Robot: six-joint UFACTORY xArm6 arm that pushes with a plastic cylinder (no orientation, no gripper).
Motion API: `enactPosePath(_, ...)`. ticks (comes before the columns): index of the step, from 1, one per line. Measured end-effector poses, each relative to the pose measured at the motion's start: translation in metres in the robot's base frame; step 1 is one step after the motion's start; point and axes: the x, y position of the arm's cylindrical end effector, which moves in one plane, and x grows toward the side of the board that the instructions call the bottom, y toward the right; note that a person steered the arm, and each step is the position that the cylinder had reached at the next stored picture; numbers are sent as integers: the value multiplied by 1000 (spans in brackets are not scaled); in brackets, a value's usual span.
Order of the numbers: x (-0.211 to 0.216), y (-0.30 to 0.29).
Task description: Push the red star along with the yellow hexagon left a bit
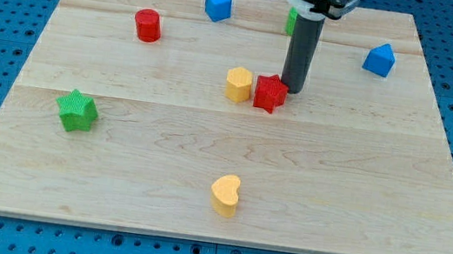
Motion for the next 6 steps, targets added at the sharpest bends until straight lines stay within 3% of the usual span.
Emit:
enactPosePath(1, 1, 38)
enactPosePath(2, 34, 33)
enactPosePath(3, 38, 11)
enactPosePath(6, 22, -20)
